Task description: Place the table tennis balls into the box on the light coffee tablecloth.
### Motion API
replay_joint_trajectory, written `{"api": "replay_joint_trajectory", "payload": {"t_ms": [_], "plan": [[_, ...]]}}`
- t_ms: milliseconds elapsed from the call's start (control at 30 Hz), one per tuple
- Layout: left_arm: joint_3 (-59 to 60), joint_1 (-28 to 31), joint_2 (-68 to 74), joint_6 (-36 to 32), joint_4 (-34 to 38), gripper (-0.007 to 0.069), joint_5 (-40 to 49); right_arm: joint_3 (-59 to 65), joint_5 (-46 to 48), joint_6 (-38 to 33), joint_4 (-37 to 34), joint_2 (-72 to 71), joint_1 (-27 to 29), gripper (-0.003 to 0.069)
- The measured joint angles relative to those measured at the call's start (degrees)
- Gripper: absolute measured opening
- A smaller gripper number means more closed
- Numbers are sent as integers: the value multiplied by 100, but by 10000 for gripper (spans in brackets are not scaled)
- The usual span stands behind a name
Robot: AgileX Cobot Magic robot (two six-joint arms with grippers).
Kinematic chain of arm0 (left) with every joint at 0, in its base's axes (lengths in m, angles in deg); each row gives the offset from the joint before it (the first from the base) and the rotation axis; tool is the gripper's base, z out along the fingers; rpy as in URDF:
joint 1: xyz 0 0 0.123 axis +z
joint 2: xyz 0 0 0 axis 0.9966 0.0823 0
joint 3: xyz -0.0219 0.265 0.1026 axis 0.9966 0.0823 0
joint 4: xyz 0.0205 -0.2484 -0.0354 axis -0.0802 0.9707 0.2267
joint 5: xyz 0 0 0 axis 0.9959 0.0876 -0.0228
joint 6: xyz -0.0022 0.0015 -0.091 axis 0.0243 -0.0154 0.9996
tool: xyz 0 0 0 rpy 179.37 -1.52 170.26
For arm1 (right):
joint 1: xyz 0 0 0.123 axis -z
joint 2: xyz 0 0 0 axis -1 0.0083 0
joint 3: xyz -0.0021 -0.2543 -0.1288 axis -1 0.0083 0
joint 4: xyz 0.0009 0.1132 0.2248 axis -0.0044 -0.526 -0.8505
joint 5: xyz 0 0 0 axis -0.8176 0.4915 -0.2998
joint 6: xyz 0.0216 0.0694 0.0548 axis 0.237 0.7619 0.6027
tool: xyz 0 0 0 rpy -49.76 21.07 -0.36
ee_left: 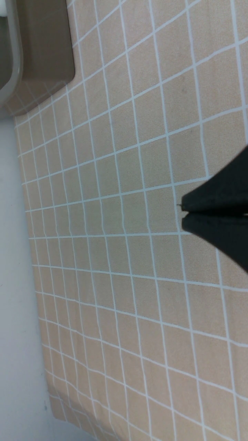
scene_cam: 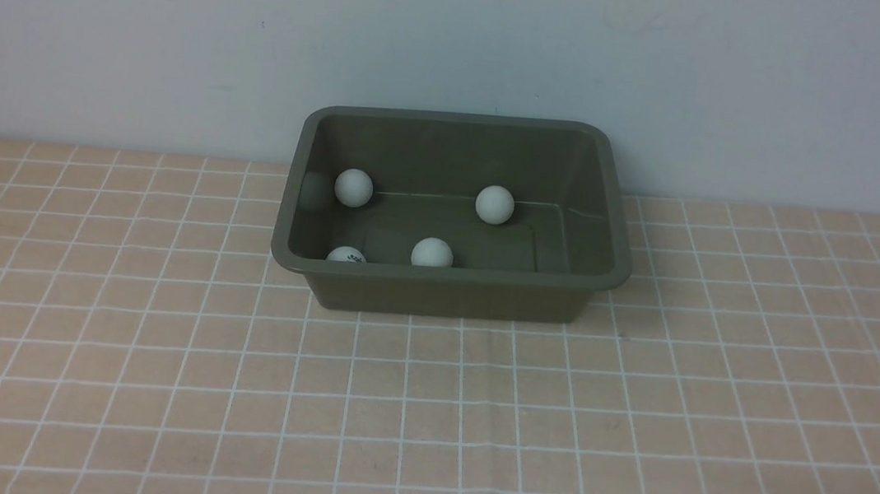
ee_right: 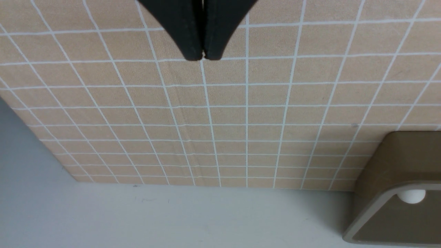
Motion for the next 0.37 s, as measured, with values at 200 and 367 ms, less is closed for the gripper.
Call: {"api": "replay_joint_trajectory", "payload": {"t_ms": [200,367], "plan": [[0,0,0,21,0,-69,0,0,0,7,0,0,0,-14],[0,0,0,44,0,-69,0,0,0,7,0,0,0,-14]]}}
